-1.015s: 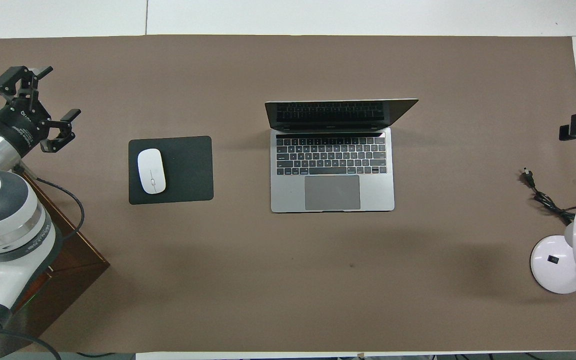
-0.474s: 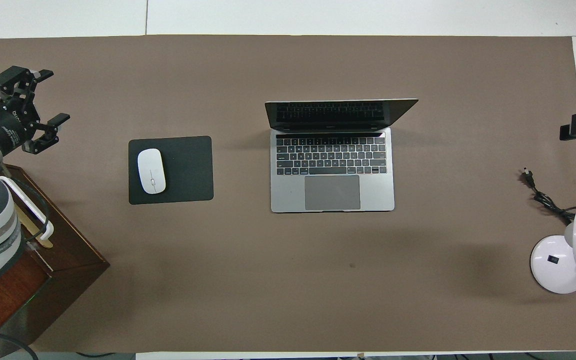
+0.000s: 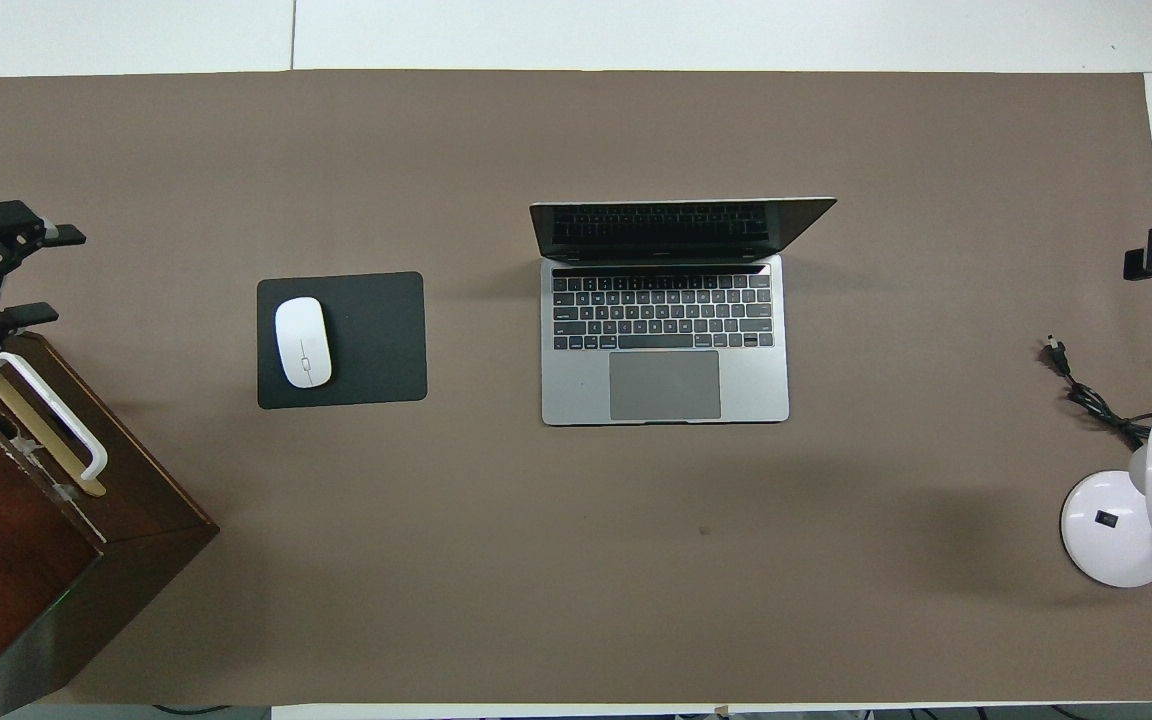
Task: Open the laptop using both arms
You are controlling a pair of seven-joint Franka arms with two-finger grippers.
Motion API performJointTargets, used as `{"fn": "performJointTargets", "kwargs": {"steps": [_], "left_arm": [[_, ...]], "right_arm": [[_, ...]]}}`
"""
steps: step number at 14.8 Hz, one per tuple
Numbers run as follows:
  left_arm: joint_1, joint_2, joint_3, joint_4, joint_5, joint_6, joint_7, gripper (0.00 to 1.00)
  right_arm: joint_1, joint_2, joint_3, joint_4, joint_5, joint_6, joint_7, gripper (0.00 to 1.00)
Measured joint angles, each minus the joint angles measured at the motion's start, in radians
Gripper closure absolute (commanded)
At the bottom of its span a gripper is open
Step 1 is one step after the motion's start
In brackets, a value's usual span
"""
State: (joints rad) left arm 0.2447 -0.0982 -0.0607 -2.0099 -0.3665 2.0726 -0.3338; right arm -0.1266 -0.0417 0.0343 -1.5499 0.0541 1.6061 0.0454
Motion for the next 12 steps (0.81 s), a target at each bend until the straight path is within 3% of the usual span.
{"fn": "performJointTargets", "kwargs": {"steps": [7,12], "left_arm": [[-0.047,-0.059,-0.025,0.0,0.212,-0.273,0.019,0.0],[-0.123,-0.062,0.008,0.046,0.238,-0.419,0.084,0.0]], "right_arm": [[-0.015,-0.004,0.002,0.005,0.0,-0.013,0.001,0.0],[-0.015,-0.004,0.007,0.005,0.0,-0.014,0.002,0.0]]}}
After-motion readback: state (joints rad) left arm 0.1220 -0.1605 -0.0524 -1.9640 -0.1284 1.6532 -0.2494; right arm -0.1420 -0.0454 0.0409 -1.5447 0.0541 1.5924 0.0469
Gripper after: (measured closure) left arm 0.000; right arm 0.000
